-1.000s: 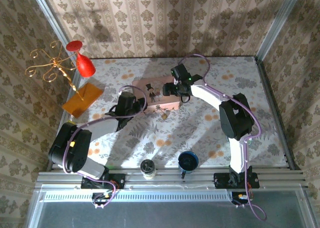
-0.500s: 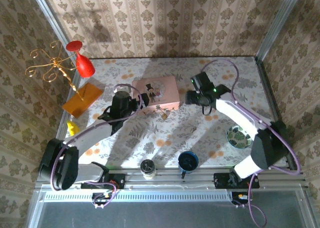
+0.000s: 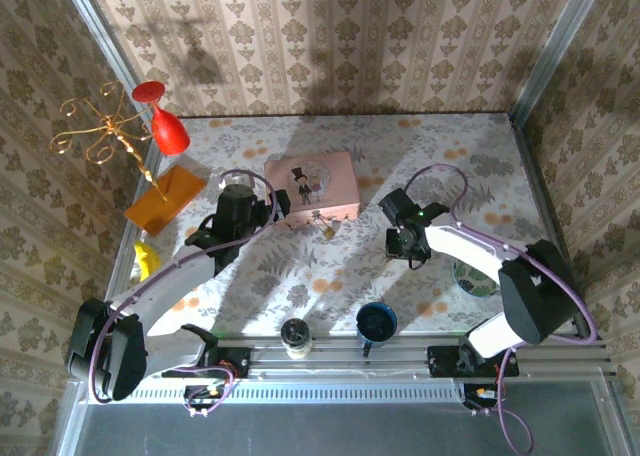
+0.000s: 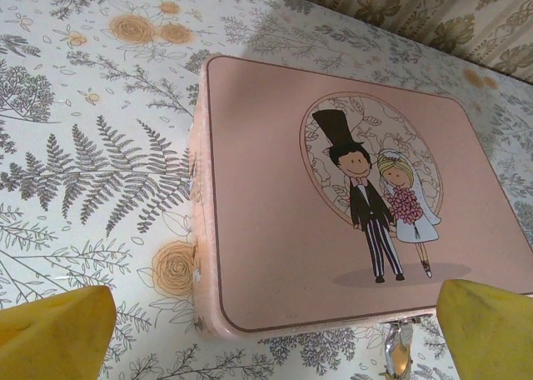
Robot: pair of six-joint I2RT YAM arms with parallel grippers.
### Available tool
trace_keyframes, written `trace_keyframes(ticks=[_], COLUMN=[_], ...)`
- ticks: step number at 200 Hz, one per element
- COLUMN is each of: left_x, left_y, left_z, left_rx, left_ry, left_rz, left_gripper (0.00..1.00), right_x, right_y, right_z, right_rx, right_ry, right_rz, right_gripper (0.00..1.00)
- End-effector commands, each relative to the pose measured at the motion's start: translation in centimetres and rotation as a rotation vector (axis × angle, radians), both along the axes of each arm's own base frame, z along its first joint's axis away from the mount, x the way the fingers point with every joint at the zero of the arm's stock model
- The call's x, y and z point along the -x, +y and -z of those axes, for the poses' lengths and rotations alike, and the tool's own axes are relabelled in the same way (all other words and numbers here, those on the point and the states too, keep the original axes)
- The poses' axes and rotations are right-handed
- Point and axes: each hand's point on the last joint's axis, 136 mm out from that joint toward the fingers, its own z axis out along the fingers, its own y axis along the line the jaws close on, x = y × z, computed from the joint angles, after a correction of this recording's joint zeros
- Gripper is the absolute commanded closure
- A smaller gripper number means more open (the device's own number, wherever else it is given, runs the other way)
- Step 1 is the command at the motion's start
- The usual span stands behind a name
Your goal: Unlock a padlock with a key
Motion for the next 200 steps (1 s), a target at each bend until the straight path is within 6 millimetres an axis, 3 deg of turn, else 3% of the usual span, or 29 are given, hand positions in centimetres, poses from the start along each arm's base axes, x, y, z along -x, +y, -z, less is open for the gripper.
trace_keyframes(ticks=[1, 76, 172, 200], left_x=[0.3, 0.8, 1.1, 1.1], left_y=[0.1, 0.5, 1.2, 1.3], left_z=[0.0, 0.6, 0.4, 0.3], left_rx=[0.01, 0.008, -0.007, -0.002], left_ry=[0.006, 0.011, 0.0, -0.001], left_rz=[-0.013, -0.028, -0.047, -0.051], left_gripper=[0.0, 0.0, 0.0, 0.0], right_x=[-0.7, -1.8, -1.7, -1.4], right_y=[1.3, 3.0, 2.5, 2.4], right_z=[0.3, 1.7, 2.9, 2.8], right_rx=[-0.022, -0.068, -0.032, -0.035], right_ry=[0.022, 0.037, 0.059, 0.059], right_rz=[-0.039, -0.051, -0.037, -0.034], right_gripper=[0.57, 0.61, 0.77, 0.86])
